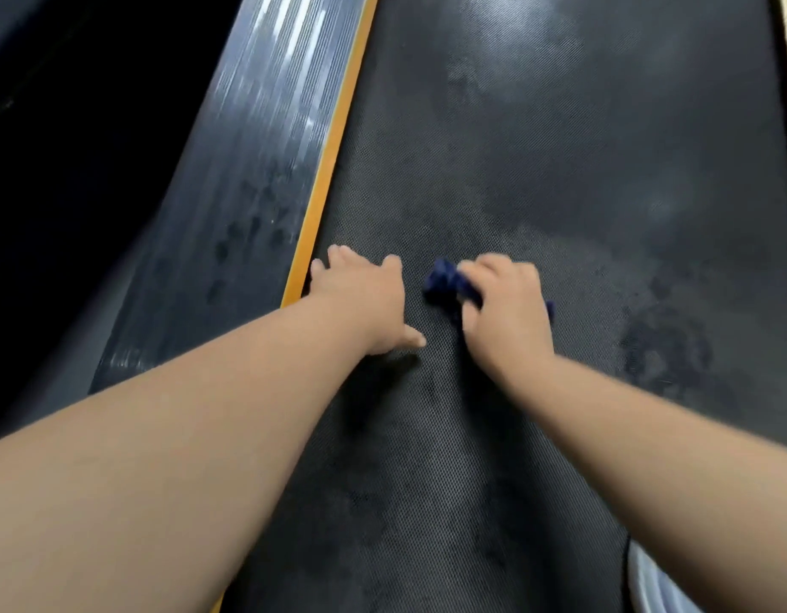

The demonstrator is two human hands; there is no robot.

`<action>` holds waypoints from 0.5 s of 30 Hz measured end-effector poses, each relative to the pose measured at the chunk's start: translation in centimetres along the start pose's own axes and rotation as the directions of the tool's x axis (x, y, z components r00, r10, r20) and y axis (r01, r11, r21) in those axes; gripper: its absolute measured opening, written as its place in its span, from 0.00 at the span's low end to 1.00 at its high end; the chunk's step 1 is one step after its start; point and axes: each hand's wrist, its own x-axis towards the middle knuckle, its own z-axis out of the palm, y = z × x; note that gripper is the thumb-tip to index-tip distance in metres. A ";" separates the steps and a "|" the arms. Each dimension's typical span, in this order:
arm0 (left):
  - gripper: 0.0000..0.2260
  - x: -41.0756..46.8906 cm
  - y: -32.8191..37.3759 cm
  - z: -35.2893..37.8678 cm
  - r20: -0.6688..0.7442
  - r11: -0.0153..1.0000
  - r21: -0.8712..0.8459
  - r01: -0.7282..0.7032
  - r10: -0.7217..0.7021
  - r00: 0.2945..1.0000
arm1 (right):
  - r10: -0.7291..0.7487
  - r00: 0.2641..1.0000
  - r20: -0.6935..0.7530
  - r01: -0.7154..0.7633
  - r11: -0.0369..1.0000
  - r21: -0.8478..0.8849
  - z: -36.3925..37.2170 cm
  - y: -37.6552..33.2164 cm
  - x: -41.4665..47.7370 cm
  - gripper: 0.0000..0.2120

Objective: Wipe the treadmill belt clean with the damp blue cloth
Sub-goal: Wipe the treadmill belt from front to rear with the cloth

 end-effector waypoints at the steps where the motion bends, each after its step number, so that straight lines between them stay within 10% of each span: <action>1: 0.46 0.3 0.5 -0.2 -0.039 1.000 0.009 -0.014 0.015 0.999 | -0.037 0.999 0.028 0.036 0.999 0.039 -0.1 0.0 -2.6 0.10; 6: 0.52 2.0 1.9 0.8 0.008 1.000 -0.017 -0.002 0.002 1.000 | -0.167 0.983 0.071 0.166 0.986 0.016 -0.3 2.0 0.0 0.13; 11: 0.52 2.4 1.8 1.4 -0.009 1.000 0.022 -0.008 0.008 1.000 | 0.239 0.971 0.025 -0.239 0.971 -0.018 -0.7 3.8 9.3 0.13; 15: 0.51 2.4 2.5 0.2 0.026 0.999 -0.039 0.038 -0.037 0.999 | 0.062 0.998 0.016 -0.063 0.995 0.076 -0.5 2.1 0.6 0.12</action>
